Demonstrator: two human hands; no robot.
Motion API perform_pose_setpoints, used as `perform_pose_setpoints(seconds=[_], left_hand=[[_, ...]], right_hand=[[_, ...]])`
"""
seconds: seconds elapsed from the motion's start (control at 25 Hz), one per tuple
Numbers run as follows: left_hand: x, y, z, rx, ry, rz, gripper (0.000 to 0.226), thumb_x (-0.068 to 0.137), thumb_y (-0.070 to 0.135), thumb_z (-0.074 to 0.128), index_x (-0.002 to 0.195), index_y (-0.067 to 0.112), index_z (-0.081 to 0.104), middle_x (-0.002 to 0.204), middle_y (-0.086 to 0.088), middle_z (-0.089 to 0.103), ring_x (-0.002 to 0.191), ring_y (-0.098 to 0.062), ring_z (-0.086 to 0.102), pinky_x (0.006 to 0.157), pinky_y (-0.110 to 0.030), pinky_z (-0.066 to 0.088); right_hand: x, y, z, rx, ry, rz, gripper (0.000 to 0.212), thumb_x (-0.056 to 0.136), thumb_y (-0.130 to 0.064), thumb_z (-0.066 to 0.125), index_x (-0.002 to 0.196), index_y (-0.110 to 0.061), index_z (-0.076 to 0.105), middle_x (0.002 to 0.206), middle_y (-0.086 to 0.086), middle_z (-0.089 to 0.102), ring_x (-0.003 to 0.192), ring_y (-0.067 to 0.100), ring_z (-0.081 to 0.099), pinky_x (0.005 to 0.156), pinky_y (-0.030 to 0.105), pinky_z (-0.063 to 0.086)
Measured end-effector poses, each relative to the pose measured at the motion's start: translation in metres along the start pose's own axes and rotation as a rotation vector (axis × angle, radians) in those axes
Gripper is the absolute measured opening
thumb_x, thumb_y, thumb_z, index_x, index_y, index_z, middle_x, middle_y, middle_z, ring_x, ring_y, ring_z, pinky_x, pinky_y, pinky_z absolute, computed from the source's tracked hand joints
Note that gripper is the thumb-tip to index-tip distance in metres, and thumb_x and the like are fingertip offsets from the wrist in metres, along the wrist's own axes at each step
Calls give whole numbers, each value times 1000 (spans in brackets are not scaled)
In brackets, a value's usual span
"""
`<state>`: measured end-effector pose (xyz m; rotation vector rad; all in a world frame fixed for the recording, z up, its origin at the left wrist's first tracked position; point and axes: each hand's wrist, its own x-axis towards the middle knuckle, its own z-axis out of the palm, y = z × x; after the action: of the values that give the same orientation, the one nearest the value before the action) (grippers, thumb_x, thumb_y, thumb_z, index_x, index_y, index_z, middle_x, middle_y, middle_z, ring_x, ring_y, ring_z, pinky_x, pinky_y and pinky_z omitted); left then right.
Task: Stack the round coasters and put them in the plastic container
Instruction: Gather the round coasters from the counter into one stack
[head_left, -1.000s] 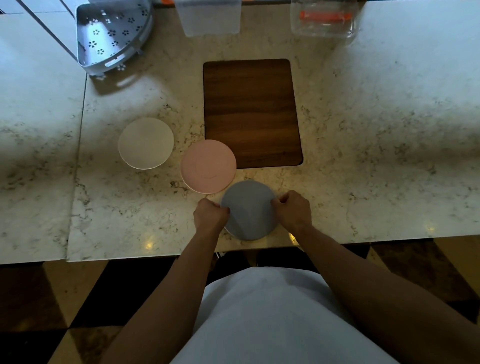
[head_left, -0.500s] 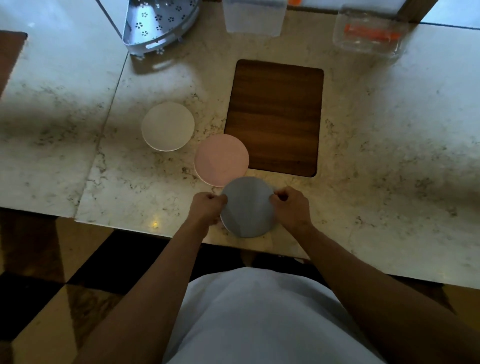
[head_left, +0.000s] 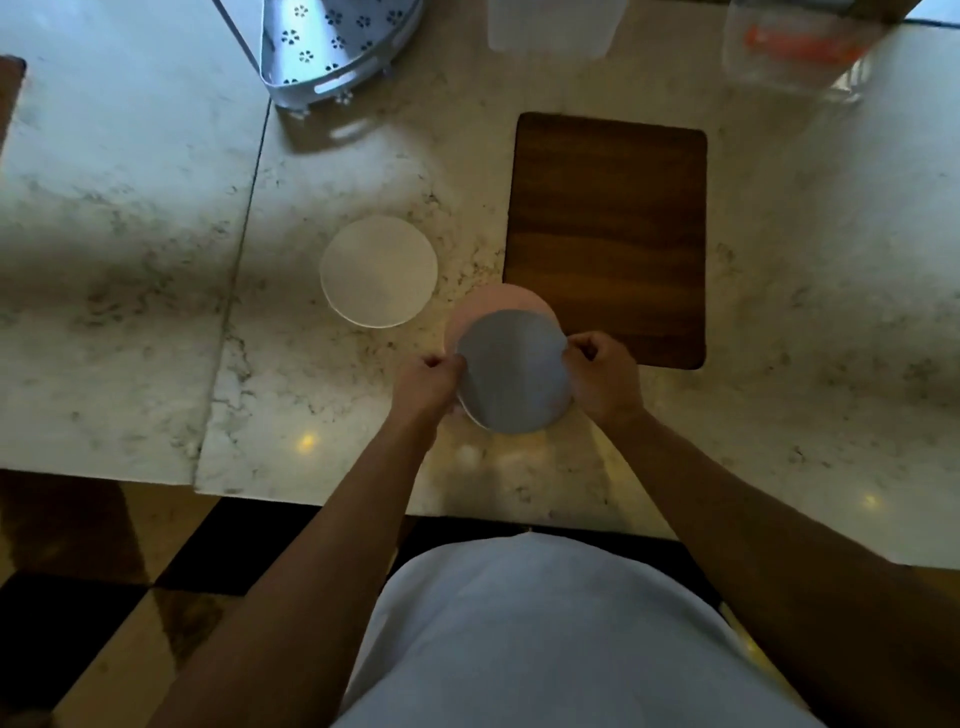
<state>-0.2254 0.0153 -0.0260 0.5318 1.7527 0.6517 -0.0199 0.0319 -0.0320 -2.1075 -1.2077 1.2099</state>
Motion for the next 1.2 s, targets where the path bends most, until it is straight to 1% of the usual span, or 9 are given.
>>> perform_pose_setpoints(seconds=[0.08,0.2,0.4,0.64,0.72,0.84,0.92,1.08,1.2], left_hand=[[9,5,-3,11,3,0,20,84,22,63,70,8,65,72,-13,68,63,-29,67,57,-41,60],[24,10,-3,-3,14,-27,15,87,23,63,83,8,66,84,-14,70,71,-27,71,63,-44,63],[31,16,2,-18,44,-40,16,86,20,64,89,4,67,84,-15,70,69,-26,72,53,-35,60],[42,26,0,133,77,9,14,83,24,62,81,11,68,81,-12,72,66,-24,72,61,-42,62],[42,27,2,316,136,102,17,82,25,62,73,12,67,71,-10,70,62,-24,68,58,-36,58],[41,27,5,501,193,213,24,80,23,62,59,12,62,59,-10,64,53,-19,60,49,-28,42],[42,27,6,558,200,238,24,79,22,62,58,12,62,58,-8,63,52,-16,58,47,-27,39],[40,26,6,597,245,281,12,79,19,64,69,12,61,66,0,61,57,-4,50,47,-22,33],[39,26,7,621,239,306,16,79,14,64,63,11,64,62,-4,64,53,-6,53,44,-21,35]], right_hand=[[8,0,9,-9,19,25,17,88,-27,57,99,-20,67,98,-1,67,87,16,62,72,34,53],[19,-1,16,-56,51,16,23,92,-28,54,106,-18,68,107,0,64,94,16,59,81,36,50],[36,-2,16,-94,48,-39,23,95,-29,52,109,-19,67,103,-5,58,94,12,51,82,31,39],[48,-6,22,-133,8,-21,26,98,-29,49,113,-16,67,117,6,62,100,17,56,82,32,42],[51,-8,22,-196,1,-45,26,99,-28,50,114,-15,67,118,8,63,102,21,57,82,31,41],[50,-10,21,-256,21,-62,26,98,-27,53,115,-13,66,116,9,62,104,24,58,86,34,46],[46,-14,22,-262,52,-45,27,97,-27,53,115,-12,66,115,9,62,105,25,58,90,41,49],[43,-19,22,-273,77,-13,28,97,-29,53,116,-12,65,116,9,62,108,25,57,93,41,48],[42,-20,22,-294,92,5,28,97,-29,53,115,-12,66,115,8,63,107,25,58,93,42,49]])
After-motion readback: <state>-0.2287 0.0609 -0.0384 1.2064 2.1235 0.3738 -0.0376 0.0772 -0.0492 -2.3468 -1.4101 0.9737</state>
